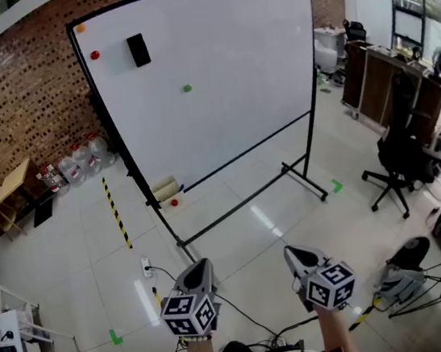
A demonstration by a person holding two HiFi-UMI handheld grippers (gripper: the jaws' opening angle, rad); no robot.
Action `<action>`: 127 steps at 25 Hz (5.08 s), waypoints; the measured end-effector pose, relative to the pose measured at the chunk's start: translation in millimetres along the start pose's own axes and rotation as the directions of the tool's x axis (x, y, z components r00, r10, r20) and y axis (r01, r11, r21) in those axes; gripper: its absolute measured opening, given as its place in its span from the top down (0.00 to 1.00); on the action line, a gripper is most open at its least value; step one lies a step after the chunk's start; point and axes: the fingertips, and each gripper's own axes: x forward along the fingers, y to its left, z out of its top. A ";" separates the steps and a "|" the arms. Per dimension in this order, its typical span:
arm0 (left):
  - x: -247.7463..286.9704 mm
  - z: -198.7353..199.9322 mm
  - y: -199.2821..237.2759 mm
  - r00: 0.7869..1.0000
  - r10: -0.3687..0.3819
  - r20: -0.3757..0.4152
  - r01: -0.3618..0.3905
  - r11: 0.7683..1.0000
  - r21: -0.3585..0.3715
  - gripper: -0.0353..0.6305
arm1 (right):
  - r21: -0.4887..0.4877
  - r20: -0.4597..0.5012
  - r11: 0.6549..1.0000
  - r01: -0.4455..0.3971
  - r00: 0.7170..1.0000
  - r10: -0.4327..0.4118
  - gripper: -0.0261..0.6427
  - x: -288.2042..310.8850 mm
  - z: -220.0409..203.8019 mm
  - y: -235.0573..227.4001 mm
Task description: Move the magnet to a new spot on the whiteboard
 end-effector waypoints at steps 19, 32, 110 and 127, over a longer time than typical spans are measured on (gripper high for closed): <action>129.1 18.3 0.0 0.999 0.032 0.028 -0.031 0.999 -0.004 0.96 | -0.014 -0.022 0.998 -0.057 0.998 0.057 0.94 64.4 18.5 -99.2; 294.3 121.1 97.4 0.995 0.062 0.073 -0.060 0.998 -0.033 0.96 | -0.053 -0.030 0.994 -0.094 0.995 0.092 0.94 256.1 115.6 -183.6; 356.9 176.3 141.6 0.947 0.264 0.181 -0.240 0.960 -0.146 0.96 | -0.680 0.166 0.732 -0.043 0.963 0.211 0.76 502.2 387.0 -116.1; 431.8 175.1 75.6 0.984 0.130 0.119 -0.120 0.989 -0.087 0.96 | -0.312 0.137 0.947 0.078 0.990 -0.037 0.76 330.5 291.8 -334.3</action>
